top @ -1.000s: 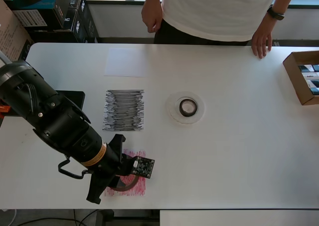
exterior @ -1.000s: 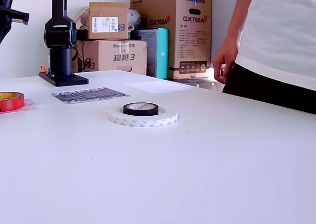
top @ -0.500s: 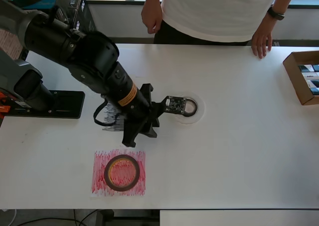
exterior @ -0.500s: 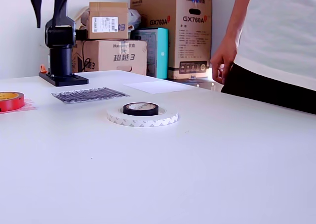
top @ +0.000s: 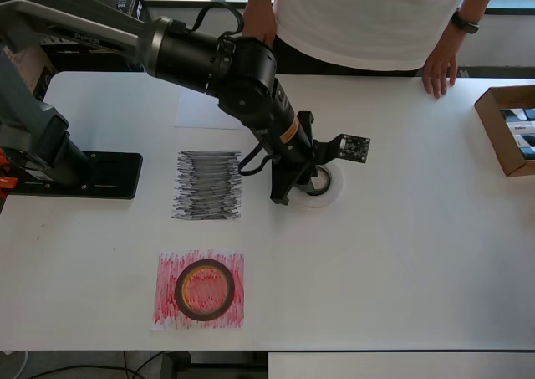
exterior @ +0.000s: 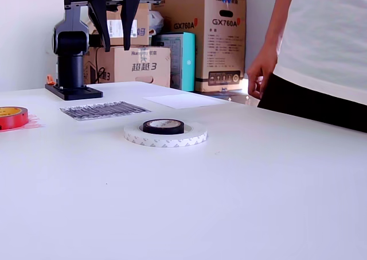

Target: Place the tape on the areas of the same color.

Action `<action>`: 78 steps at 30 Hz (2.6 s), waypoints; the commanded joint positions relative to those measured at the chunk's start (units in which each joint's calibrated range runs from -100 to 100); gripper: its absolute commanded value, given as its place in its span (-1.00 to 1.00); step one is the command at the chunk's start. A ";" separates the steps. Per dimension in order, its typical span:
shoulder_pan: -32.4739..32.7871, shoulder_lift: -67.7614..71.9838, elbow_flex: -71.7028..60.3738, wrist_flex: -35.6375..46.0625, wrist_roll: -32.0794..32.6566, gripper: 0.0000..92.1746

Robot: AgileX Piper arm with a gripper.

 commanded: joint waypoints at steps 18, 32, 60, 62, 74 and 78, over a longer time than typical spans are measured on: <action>1.91 8.28 -1.59 0.73 17.39 -0.27; 4.75 11.37 -1.23 0.31 22.96 -0.26; 9.96 16.51 -10.22 0.73 23.04 -0.26; 10.43 17.73 -12.68 0.82 23.04 -0.26; 12.33 23.53 -24.67 5.48 23.62 -0.26; 12.33 24.00 -24.94 5.48 24.68 -0.26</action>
